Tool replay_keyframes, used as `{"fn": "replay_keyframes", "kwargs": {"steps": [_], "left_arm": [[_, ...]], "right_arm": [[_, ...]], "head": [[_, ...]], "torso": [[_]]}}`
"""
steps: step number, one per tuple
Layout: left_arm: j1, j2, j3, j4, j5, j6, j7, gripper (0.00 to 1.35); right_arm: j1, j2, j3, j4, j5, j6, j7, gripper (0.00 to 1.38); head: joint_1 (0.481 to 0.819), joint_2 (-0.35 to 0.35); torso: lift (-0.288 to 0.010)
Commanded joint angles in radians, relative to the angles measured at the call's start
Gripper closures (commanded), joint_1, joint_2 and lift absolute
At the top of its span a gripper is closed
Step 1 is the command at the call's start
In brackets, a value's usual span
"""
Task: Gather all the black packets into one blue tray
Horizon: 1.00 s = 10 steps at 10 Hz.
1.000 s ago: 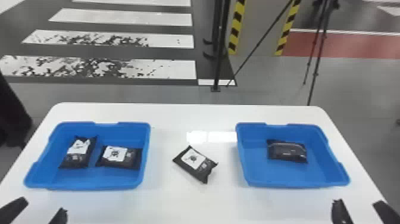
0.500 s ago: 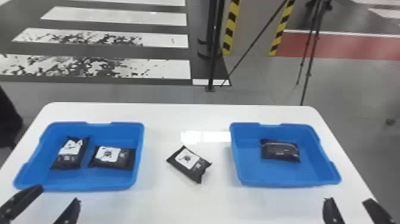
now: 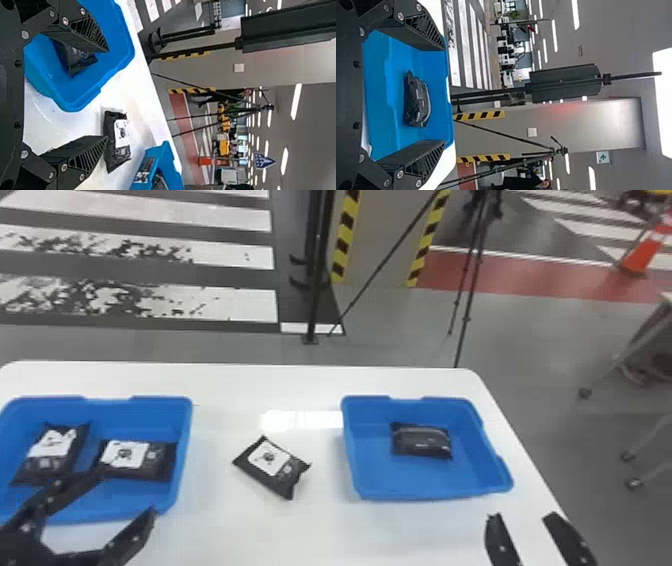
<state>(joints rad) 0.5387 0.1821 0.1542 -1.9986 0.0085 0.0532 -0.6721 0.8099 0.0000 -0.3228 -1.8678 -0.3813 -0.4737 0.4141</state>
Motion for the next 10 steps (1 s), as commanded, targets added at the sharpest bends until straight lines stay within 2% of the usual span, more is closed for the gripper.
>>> {"fn": "replay_keyframes", "kwargs": {"steps": [1,5,8,10], "left_arm": [[-0.134,0.022,-0.088,0.112,-0.016,-0.002,-0.021,0.26],[-0.423,0.05,-0.336,0.38,-0.003,0.03,-0.043,0.24],[-0.612,0.048,-0.491,0.584,-0.036,0.065,-0.043,0.24],[-0.713,0.037,-0.563,0.711,-0.056,0.067,-0.037,0.23]], "right_arm": [[0.0,0.001,0.0,0.001,-0.002,0.0,0.0,0.2],[-0.003,0.001,0.0,0.006,-0.01,0.0,0.002,0.2],[-0.005,0.001,0.0,0.011,-0.014,0.0,0.005,0.2],[-0.007,0.001,0.0,0.016,-0.016,0.002,0.005,0.2]], "head": [[0.695,-0.243],[0.695,-0.347],[0.695,-0.35],[0.695,-0.35]], "torso": [[-0.11],[-0.11],[-0.11],[-0.11]]}}
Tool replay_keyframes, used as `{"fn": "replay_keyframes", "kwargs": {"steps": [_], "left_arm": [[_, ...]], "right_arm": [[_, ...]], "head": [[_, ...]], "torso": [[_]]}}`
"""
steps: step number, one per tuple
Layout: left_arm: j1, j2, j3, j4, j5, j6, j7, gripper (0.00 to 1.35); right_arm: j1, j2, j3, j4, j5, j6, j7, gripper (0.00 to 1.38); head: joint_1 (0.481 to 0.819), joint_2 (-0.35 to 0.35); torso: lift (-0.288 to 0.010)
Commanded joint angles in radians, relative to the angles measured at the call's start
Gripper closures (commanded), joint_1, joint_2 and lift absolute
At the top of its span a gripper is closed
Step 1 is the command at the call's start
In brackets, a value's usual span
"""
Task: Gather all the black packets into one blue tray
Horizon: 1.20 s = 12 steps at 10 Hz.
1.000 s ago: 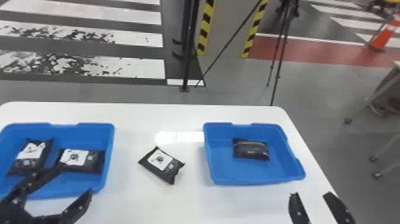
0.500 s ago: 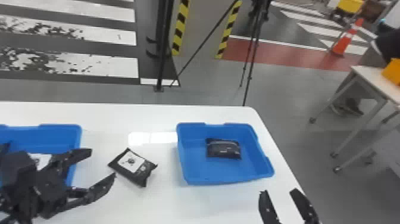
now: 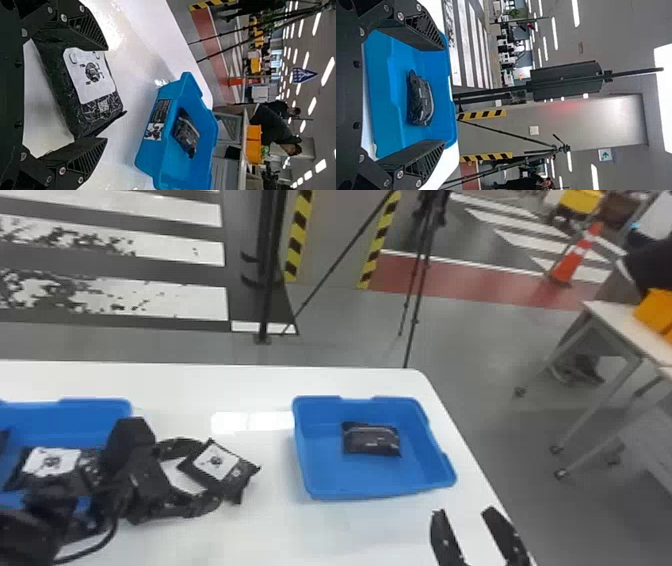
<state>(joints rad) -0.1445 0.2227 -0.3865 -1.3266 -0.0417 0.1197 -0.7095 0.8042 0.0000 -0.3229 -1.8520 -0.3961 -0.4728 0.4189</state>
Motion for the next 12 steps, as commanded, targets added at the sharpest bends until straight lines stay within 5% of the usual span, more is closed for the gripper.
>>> {"fn": "replay_keyframes", "kwargs": {"steps": [1,4,5,6,7,9,12], "left_arm": [[-0.064,-0.006,-0.048,0.088,-0.018,0.0,0.012,0.23],[-0.177,-0.028,-0.146,0.255,-0.048,-0.007,0.024,0.23],[-0.209,-0.039,-0.176,0.314,-0.054,-0.019,0.022,0.35],[-0.214,-0.042,-0.192,0.319,-0.078,-0.034,0.039,0.85],[-0.207,-0.04,-0.228,0.319,-0.048,-0.044,0.068,1.16],[-0.202,-0.037,-0.256,0.319,-0.01,-0.093,0.064,1.21],[-0.165,-0.032,-0.122,0.317,-0.02,-0.243,0.03,1.21]], "right_arm": [[-0.002,0.001,0.0,0.008,-0.003,0.002,0.001,0.2],[-0.007,0.001,0.002,0.013,-0.007,0.002,0.004,0.2],[-0.009,0.001,0.002,0.015,-0.009,0.002,0.004,0.2],[-0.009,0.001,0.004,0.017,-0.013,0.002,0.004,0.2],[-0.007,0.001,0.004,0.017,-0.021,0.002,0.006,0.2],[-0.004,0.001,0.006,0.017,-0.023,0.002,0.006,0.2],[0.001,0.001,0.006,0.013,-0.025,0.002,0.006,0.2]], "head": [[0.695,-0.35],[0.695,-0.35],[0.695,-0.35],[0.695,-0.35],[0.695,-0.35],[0.695,-0.35],[0.695,-0.35]], "torso": [[-0.11],[-0.11],[-0.11],[-0.11],[-0.11],[-0.11],[-0.11]]}}
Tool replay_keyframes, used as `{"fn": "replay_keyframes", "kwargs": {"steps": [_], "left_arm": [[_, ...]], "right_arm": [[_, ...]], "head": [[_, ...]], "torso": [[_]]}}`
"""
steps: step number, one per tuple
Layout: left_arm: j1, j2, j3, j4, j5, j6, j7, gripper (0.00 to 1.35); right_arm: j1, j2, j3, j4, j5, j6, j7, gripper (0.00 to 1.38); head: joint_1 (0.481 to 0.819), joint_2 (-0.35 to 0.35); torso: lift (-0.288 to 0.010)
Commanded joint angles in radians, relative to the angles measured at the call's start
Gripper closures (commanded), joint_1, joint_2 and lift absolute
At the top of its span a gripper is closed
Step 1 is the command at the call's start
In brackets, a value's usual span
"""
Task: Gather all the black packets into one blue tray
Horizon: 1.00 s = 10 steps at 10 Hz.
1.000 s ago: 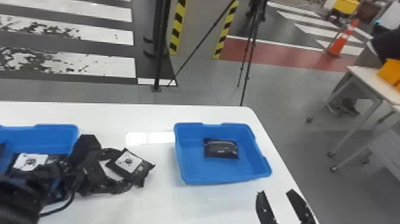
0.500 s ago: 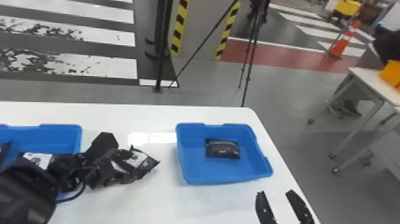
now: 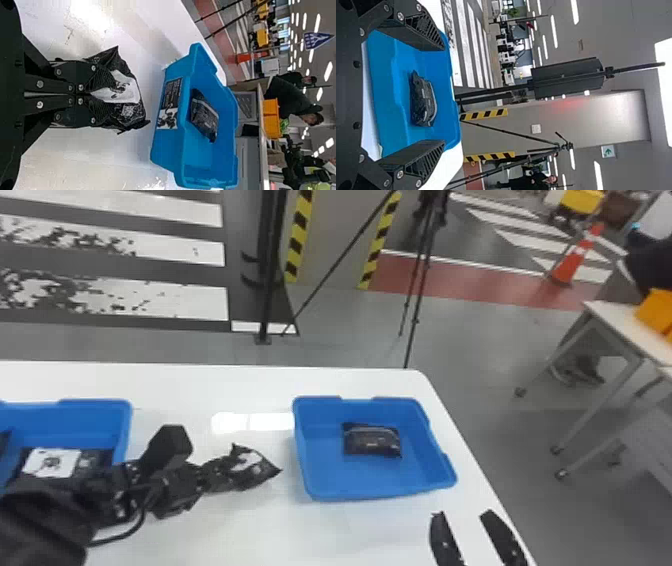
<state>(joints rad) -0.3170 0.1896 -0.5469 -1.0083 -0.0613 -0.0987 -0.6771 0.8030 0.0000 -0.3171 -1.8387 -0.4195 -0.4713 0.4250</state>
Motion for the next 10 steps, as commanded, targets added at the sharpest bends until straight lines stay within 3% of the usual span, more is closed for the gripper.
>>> {"fn": "replay_keyframes", "kwargs": {"steps": [1,4,7,8,10], "left_arm": [[0.025,0.002,0.098,-0.031,-0.003,-0.049,-0.033,1.21],[0.177,0.027,0.288,-0.345,-0.001,-0.002,-0.09,1.21],[0.437,0.036,0.573,-0.726,-0.058,0.081,-0.104,1.21],[0.506,0.036,0.659,-0.792,-0.058,0.089,-0.102,1.21],[0.589,0.034,0.792,-0.834,-0.058,0.094,-0.104,1.21]], "right_arm": [[0.004,0.001,0.0,-0.003,-0.005,0.0,0.001,0.2],[0.007,0.001,0.0,-0.003,-0.005,0.0,0.0,0.2],[0.004,0.001,0.008,-0.006,-0.005,0.012,0.0,0.2],[0.004,0.001,0.01,-0.003,-0.005,0.017,0.001,0.2],[0.0,0.001,0.016,-0.001,-0.005,0.027,0.001,0.2]], "head": [[0.695,-0.35],[0.695,-0.35],[0.695,-0.35],[0.695,-0.333],[0.695,-0.217]], "torso": [[-0.11],[-0.11],[-0.11],[-0.11],[-0.11]]}}
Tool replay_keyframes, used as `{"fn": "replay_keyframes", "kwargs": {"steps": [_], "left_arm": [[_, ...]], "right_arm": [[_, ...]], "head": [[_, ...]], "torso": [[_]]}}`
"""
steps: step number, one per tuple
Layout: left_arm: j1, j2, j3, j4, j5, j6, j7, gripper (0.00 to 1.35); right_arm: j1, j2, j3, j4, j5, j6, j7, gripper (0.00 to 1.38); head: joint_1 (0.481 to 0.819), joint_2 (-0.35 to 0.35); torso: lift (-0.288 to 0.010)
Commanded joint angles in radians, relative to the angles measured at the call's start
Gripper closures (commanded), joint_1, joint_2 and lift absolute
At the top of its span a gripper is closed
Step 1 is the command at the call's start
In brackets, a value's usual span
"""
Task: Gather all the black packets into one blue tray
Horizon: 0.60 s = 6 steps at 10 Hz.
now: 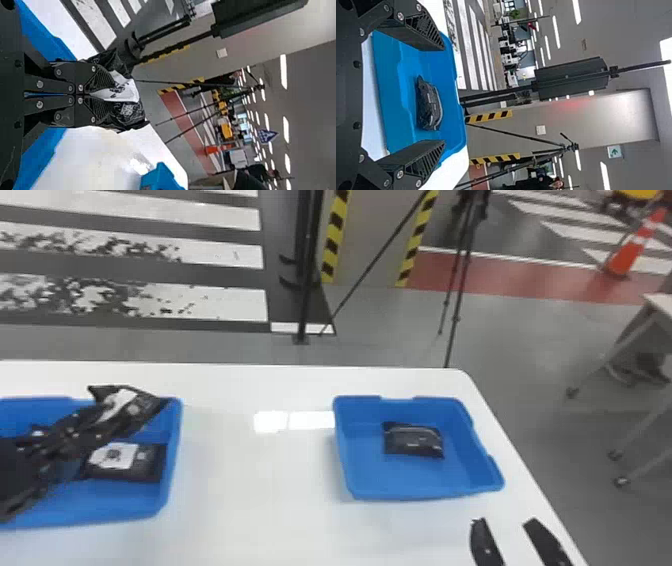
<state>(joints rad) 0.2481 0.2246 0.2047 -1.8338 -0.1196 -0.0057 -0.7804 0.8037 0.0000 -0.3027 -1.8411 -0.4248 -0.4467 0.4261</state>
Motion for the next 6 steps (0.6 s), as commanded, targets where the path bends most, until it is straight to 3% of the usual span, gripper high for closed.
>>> {"fn": "replay_keyframes", "kwargs": {"steps": [1,2,3,4,5,6], "left_arm": [[0.046,0.001,0.086,-0.008,0.002,-0.002,0.001,1.19],[0.061,-0.001,0.12,-0.008,0.002,0.015,0.0,0.92],[0.068,-0.002,0.15,-0.008,-0.012,0.035,0.0,0.47],[0.076,-0.004,0.172,-0.008,-0.024,0.035,0.001,0.14],[0.088,-0.005,0.184,-0.008,-0.028,0.04,0.001,0.09],[0.103,-0.007,0.186,-0.008,-0.016,0.013,0.001,0.13]], "right_arm": [[-0.006,0.001,0.008,0.006,-0.002,0.005,0.0,0.2],[-0.009,0.001,0.01,0.009,-0.002,0.007,0.003,0.2],[-0.013,0.001,0.012,0.011,-0.004,0.007,0.005,0.2],[-0.018,0.001,0.014,0.016,-0.002,0.007,0.008,0.2],[-0.026,0.001,0.018,0.014,0.006,0.012,0.01,0.2],[-0.026,0.001,0.02,-0.006,0.014,0.037,0.01,0.2]], "head": [[0.695,-0.163],[0.695,-0.136],[0.695,-0.092],[0.695,-0.053],[0.695,-0.024],[0.695,-0.011]], "torso": [[-0.11],[-0.11],[-0.11],[-0.11],[-0.11],[-0.11]]}}
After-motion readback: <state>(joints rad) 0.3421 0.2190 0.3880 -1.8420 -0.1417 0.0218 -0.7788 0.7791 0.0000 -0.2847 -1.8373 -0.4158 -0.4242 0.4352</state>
